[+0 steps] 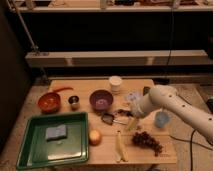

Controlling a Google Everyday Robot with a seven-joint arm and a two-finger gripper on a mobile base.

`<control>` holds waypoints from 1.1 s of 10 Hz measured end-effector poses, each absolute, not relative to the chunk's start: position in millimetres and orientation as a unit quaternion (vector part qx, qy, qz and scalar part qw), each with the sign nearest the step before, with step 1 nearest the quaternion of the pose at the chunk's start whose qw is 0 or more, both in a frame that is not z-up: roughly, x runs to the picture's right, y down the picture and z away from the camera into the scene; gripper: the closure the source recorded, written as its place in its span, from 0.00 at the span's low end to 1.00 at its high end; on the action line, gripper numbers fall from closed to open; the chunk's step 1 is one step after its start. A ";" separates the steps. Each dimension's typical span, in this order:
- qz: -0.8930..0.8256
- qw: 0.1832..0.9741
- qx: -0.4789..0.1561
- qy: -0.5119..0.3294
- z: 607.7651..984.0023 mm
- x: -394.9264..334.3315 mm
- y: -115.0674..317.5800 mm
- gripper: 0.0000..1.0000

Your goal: Place fork in purple bowl

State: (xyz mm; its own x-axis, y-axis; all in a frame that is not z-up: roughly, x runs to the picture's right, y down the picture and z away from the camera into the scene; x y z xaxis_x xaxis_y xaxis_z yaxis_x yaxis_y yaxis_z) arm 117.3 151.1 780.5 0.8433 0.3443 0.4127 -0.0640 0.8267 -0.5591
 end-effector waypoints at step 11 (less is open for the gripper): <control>0.128 0.909 -0.279 -0.283 809.7 120.2 176.1 0.20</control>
